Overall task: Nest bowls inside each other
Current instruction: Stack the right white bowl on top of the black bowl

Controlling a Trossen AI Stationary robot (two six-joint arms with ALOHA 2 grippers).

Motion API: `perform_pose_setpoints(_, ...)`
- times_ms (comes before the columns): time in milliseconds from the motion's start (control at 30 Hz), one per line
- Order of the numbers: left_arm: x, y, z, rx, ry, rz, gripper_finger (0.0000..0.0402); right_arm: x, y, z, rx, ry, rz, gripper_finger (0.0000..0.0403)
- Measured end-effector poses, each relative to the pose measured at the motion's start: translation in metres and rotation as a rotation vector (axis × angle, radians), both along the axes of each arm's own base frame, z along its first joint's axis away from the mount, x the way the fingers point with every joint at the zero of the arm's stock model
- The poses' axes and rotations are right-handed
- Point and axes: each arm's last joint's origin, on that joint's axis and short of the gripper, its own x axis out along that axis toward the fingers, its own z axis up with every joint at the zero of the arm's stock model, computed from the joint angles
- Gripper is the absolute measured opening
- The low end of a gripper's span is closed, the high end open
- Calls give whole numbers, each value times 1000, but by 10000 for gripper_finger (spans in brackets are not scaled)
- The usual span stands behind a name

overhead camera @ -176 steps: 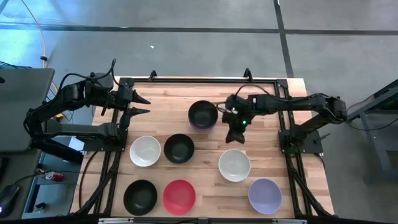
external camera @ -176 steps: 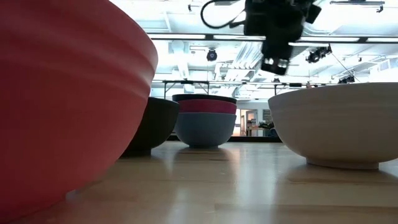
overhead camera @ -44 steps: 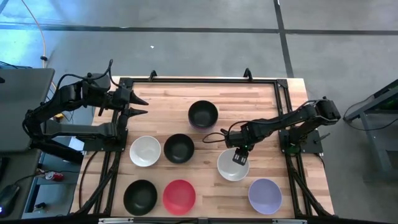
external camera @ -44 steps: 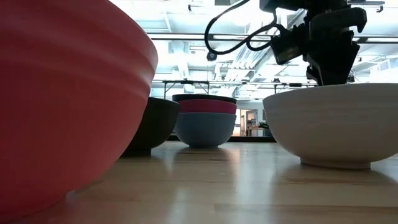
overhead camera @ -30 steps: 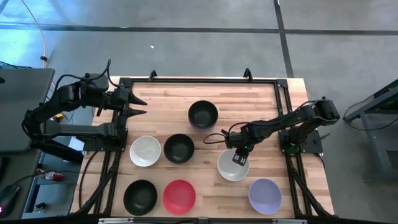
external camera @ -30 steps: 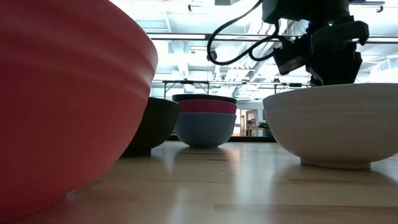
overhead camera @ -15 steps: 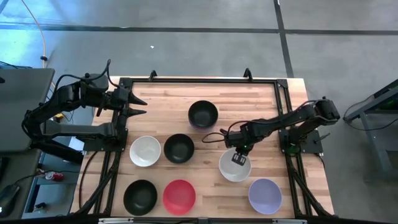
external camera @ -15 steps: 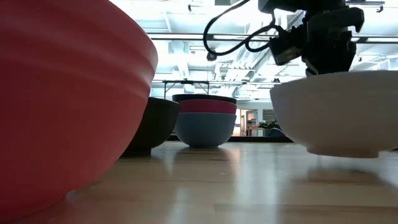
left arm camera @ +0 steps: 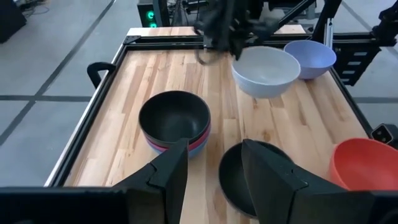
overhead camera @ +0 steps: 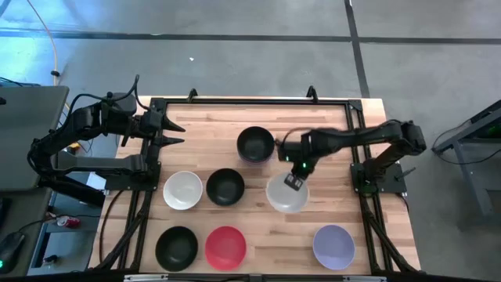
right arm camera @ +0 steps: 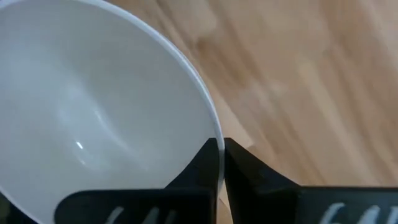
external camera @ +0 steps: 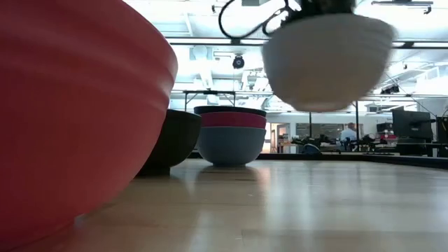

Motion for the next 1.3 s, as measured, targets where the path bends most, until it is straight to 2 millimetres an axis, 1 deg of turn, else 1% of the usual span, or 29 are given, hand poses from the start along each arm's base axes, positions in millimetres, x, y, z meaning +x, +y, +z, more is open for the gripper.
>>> perform_pose_setpoints(133,-1,0,-1,22,12,-14,141,4,-26,31,-10,-83,-51,1)
perform_pose_setpoints(233,-2,-1,-1,30,21,-12,141,5,-47,51,-22,-154,-110,0)
perform_pose_setpoints(333,-5,-1,-2,46,35,7,141,2,-67,65,-45,-196,-160,0)
perform_pose_setpoints(433,-8,-2,-2,58,35,27,141,1,-86,71,-71,-213,-205,0)
perform_pose_setpoints(533,-13,-3,-1,68,27,28,141,6,-102,71,-94,-211,-229,0)
perform_pose_setpoints(633,-17,-5,0,72,12,30,141,15,-116,68,-105,-205,-231,0)
perform_pose_setpoints(967,-34,-13,4,77,-52,41,141,58,-159,56,-97,-142,-218,0)
perform_pose_setpoints(1167,-45,-17,3,75,-65,46,141,77,-175,39,-56,-22,-195,0)
perform_pose_setpoints(1300,-50,-20,2,74,-66,46,141,88,-181,31,-56,-16,-181,0)
